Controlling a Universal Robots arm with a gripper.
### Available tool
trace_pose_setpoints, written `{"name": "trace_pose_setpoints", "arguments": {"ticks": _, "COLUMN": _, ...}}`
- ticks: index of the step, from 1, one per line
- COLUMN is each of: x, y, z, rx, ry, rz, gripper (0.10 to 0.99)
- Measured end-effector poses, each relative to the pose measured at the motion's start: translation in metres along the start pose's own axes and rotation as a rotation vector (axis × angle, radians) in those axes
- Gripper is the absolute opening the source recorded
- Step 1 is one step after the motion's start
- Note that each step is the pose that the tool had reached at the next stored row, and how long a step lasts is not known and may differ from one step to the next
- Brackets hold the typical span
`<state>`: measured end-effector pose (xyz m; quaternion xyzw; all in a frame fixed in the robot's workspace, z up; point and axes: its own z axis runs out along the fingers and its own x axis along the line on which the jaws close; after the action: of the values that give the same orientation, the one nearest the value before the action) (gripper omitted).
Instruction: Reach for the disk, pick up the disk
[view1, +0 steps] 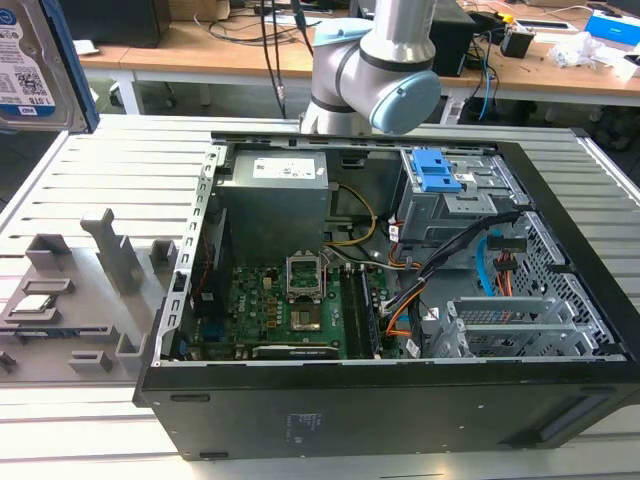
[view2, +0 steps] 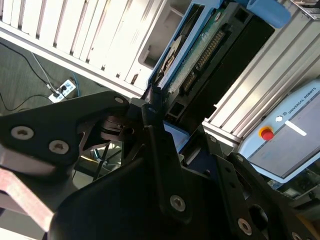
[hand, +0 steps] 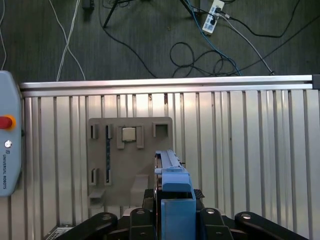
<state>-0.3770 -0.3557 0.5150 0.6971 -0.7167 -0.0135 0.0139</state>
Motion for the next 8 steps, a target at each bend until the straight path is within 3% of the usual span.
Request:
{"name": "trace_pose_setpoints", "arguments": {"ticks": 4, "x": -0.0003, "y": -0.0085, "z": -0.0003, "rx": 0.0, "ry": 0.0, "rz": 0.0, "gripper": 0.369}}
{"name": "trace_pose_setpoints", "arguments": {"ticks": 8, "x": -0.0012, "y": -0.0242, "z": -0.0009, "rx": 0.0, "ry": 0.0, "rz": 0.0, "gripper": 0.369}}
